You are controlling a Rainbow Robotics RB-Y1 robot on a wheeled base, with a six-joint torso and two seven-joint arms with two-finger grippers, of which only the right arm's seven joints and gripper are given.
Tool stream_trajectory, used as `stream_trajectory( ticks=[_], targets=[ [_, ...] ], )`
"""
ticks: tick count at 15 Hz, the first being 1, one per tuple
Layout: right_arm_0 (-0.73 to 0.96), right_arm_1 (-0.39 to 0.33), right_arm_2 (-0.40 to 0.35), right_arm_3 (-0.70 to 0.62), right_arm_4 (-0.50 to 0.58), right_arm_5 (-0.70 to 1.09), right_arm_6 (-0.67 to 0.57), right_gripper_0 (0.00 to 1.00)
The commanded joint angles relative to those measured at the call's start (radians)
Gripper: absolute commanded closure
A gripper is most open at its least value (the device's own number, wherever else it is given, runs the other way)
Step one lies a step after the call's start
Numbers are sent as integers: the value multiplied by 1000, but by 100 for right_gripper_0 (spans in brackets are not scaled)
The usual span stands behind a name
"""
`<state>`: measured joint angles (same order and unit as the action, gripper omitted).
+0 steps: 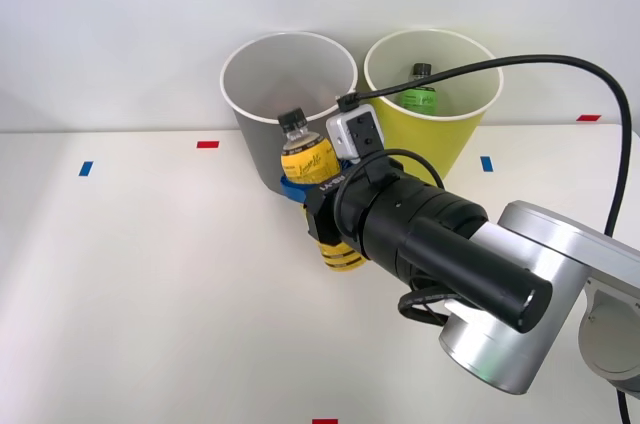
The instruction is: Put cans in the gray bin, plastic bottles in the light green bin
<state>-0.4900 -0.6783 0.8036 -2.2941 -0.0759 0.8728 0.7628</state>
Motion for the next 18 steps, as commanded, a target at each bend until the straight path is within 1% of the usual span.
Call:
stream_trajectory(
  ticks=[1, 4, 9, 10, 11, 13, 15, 18],
  targets=[
    [53, 16, -76, -1, 31, -169, -14, 100],
    [65, 63, -147, -1, 38, -271, -19, 100],
    [64, 181, -256, 16, 56, -359, -8, 100],
    [64, 200, -279, 51, 56, -413, -7, 100],
    [56, 223, -305, 114, 56, -503, -7, 100],
    [44, 249, -345, 196, 59, -601, -3, 100],
    [28, 278, -403, 245, 97, -609, 4, 100],
    [5, 313, -463, 308, 136, -610, 13, 100]
  ],
)
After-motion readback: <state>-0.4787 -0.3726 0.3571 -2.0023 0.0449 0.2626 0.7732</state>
